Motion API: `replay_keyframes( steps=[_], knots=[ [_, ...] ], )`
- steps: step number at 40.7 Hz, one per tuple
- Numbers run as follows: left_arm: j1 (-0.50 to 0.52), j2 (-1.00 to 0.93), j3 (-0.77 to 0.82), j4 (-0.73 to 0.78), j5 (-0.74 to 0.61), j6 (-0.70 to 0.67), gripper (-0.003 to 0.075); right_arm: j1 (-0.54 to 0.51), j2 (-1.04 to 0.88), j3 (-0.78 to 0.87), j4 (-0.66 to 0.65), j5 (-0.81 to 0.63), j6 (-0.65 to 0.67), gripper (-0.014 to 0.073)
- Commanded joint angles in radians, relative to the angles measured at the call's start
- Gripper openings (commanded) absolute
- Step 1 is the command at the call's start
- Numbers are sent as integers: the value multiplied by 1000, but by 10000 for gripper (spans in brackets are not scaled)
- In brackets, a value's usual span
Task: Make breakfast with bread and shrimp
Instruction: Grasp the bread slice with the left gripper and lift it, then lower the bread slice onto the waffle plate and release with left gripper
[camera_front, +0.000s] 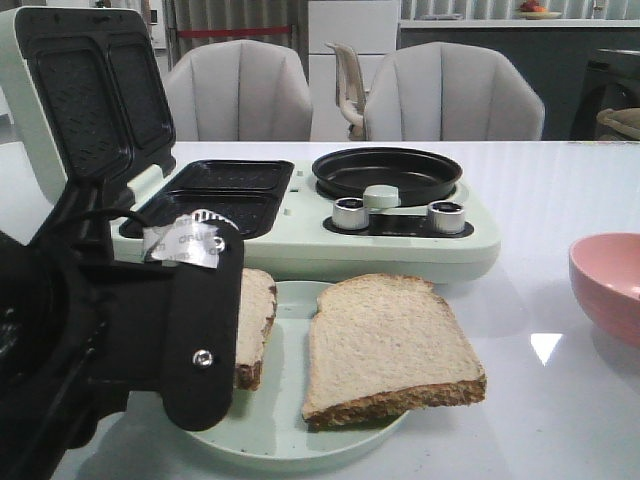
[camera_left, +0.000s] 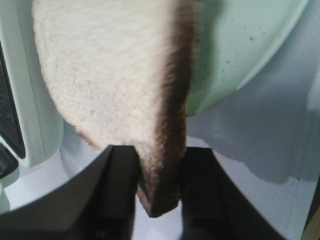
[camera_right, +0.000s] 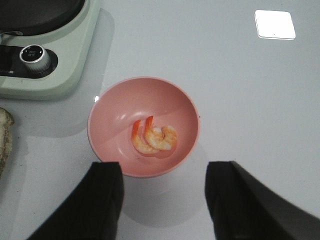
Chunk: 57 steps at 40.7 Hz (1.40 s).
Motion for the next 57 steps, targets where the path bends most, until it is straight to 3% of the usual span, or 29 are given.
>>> replay_keyframes(
  steps=[1,3,11,20,25,39,48,57],
  knots=[
    [-6,-29,-24,6,79,-29,148,-7,2,-24,-6,-63,-4,484],
    [-6,-37,-24,6,107,-43,102,-7,2,-24,-6,-63,-4,484],
    [-59,-136,-24,33,242,-46,102,-7,2,-24,-6,-63,-4,484],
    [-69,-277,-24,231,301,-46,102,-7,2,-24,-6,-63,-4,484],
    [19,-269,-39,372,286,-50,102,-7,2,-24,-6,-63,-4,484],
    [344,-71,-313,467,22,-50,102,-7,2,-24,-6,-63,-4,484],
    [478,93,-514,474,-152,-50,102,-7,2,-24,-6,-63,-4,484],
    [565,260,-690,475,-191,-50,102,-7,2,-24,-6,-63,-4,484]
  ],
)
